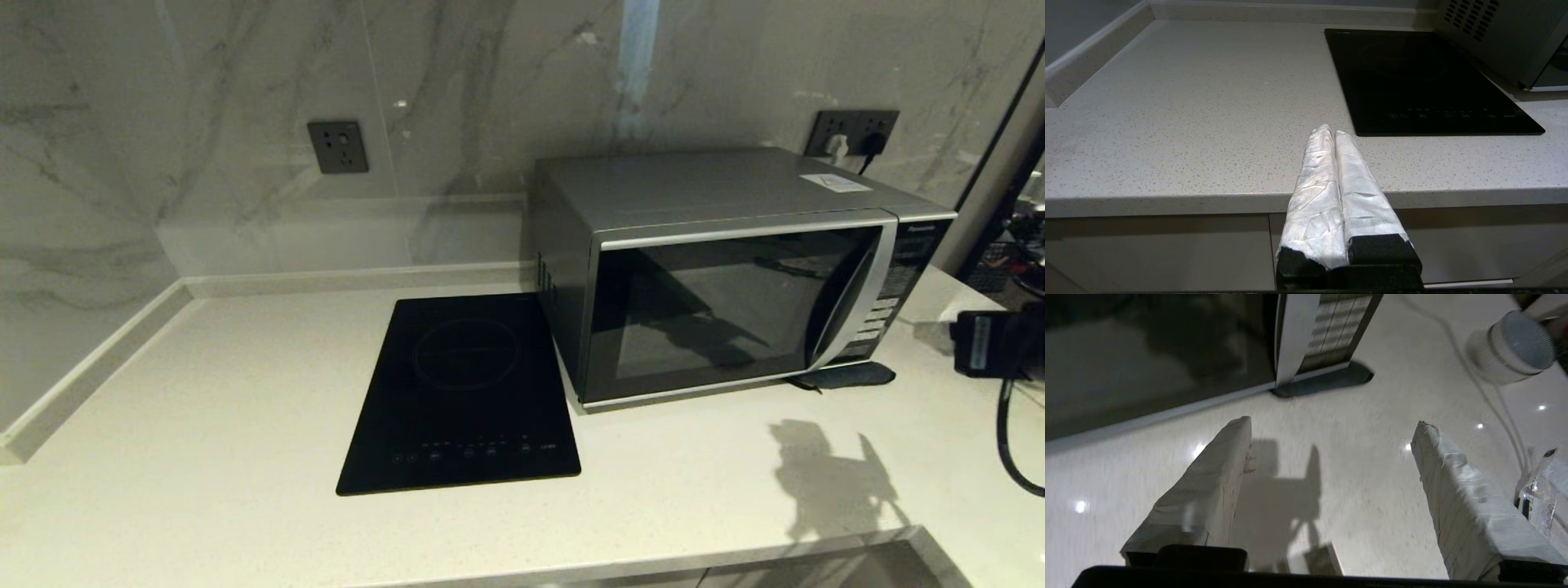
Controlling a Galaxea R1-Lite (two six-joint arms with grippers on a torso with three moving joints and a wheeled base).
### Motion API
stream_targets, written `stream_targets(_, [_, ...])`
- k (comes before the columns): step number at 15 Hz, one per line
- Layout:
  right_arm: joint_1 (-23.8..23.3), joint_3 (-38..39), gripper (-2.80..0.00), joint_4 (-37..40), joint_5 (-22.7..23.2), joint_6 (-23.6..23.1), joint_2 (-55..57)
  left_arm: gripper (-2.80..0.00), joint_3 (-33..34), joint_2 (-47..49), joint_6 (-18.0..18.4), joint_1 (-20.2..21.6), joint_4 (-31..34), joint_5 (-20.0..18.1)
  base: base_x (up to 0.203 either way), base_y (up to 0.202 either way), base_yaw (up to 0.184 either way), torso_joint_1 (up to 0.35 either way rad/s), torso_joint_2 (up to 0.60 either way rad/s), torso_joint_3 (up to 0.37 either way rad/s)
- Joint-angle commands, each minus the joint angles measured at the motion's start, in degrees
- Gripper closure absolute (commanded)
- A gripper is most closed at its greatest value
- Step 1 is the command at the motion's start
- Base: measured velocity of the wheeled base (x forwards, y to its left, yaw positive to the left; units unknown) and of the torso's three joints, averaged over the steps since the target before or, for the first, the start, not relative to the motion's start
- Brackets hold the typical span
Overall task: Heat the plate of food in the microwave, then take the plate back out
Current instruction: Open the microwave oven
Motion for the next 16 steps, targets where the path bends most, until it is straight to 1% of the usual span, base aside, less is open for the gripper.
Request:
stream_targets(1, [4.7,-0.1,-2.80,-7.7,-8.5,3.0,7.0,0.00,0.0,0.0,0.0,0.0,0.0,0.0,0.000,0.000,0.000,0.000,0.00,0.000])
stream_targets(3, [9.6,0.0,-2.80,-16.0,-16.6,4.6,11.7,0.00,0.0,0.0,0.0,0.0,0.0,0.0,0.000,0.000,0.000,0.000,0.00,0.000])
stream_targets(4, [11.1,0.2,-2.80,-18.6,-18.8,4.9,13.7,0.00,0.0,0.0,0.0,0.0,0.0,0.0,0.000,0.000,0.000,0.000,0.00,0.000])
stream_targets(6, [12.1,0.6,-2.80,-22.7,-22.3,5.2,17.7,0.00,0.0,0.0,0.0,0.0,0.0,0.0,0.000,0.000,0.000,0.000,0.00,0.000])
stream_targets(8, [11.4,1.1,-2.80,-25.6,-23.9,5.3,19.7,0.00,0.0,0.0,0.0,0.0,0.0,0.0,0.000,0.000,0.000,0.000,0.00,0.000])
stream_targets(10, [9.2,1.5,-2.80,-25.7,-25.5,5.3,20.0,0.00,0.0,0.0,0.0,0.0,0.0,0.0,0.000,0.000,0.000,0.000,0.00,0.000])
stream_targets(13, [6.0,2.2,-2.80,-25.7,-25.7,5.0,20.0,0.00,0.0,0.0,0.0,0.0,0.0,0.0,0.000,0.000,0.000,0.000,0.00,0.000])
stream_targets(16, [5.9,2.2,-2.80,-25.7,-25.6,5.1,21.2,0.00,0.0,0.0,0.0,0.0,0.0,0.0,0.000,0.000,0.000,0.000,0.00,0.000])
